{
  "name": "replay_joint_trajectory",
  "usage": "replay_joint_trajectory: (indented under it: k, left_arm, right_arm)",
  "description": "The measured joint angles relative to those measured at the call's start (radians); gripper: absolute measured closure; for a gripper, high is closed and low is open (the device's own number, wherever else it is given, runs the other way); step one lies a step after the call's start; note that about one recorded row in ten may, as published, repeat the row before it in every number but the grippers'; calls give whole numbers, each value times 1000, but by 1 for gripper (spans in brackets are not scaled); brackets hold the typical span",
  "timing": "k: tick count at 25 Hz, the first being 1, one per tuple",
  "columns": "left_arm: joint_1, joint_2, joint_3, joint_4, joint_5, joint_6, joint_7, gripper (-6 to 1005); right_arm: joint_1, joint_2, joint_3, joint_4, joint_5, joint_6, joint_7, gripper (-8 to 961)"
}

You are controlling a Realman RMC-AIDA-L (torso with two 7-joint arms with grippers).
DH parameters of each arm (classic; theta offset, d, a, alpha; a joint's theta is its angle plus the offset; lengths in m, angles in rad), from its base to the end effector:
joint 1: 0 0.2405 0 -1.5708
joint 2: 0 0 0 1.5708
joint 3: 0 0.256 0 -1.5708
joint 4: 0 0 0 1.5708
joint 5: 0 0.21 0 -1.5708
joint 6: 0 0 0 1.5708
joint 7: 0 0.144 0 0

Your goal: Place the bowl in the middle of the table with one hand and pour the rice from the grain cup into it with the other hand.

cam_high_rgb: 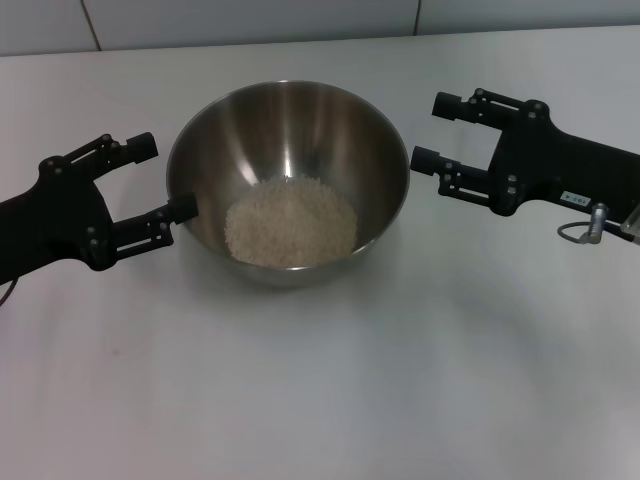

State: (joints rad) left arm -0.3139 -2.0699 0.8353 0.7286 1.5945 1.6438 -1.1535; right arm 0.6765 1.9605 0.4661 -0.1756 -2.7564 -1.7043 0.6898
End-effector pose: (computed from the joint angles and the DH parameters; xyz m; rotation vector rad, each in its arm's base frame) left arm -0.2717 0.2911 0.0289 -2.5197 -0.3484 -0.9727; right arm 0.2611 0.3269 0.0053 -2.4837 0.1715 1.0325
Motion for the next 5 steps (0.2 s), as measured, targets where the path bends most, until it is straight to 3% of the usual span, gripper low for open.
replay_joint_trajectory:
  k: [5]
  left_arm:
    - [-2, -1, 0, -5, -13, -5, 5, 157]
  right_arm:
    - [3, 14, -2, -2, 0, 8, 3, 285]
